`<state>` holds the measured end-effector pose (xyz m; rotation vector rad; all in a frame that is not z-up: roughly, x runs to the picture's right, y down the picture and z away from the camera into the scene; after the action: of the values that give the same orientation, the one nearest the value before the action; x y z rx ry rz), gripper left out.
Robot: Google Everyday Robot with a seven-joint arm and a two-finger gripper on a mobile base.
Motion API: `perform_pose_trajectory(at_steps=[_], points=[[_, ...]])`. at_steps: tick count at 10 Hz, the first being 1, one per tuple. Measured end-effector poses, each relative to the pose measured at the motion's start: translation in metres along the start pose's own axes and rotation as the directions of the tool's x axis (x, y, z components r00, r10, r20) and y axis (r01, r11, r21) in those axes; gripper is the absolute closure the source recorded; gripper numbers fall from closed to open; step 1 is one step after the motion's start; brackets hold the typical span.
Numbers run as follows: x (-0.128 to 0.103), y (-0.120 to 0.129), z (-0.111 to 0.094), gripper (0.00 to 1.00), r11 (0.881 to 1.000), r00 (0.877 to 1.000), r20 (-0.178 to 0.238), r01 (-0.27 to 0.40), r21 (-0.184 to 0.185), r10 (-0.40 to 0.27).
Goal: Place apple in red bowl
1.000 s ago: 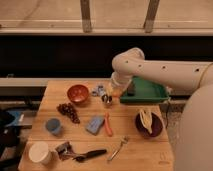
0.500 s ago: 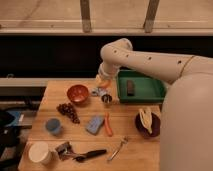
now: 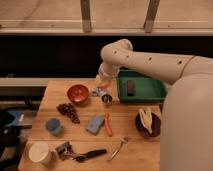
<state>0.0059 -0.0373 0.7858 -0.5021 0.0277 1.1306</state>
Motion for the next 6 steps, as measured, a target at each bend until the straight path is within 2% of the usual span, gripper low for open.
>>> perform_pose_trajectory(at_steps=[3,6], points=[[-0.020,0.031,0.030,1.00,0.997,0.998,0.001,0.056,-0.051,-0.056],[-0.052,0.084,0.074,1.00,0.981,0.989,-0.024,0.142,-0.135,-0.147]])
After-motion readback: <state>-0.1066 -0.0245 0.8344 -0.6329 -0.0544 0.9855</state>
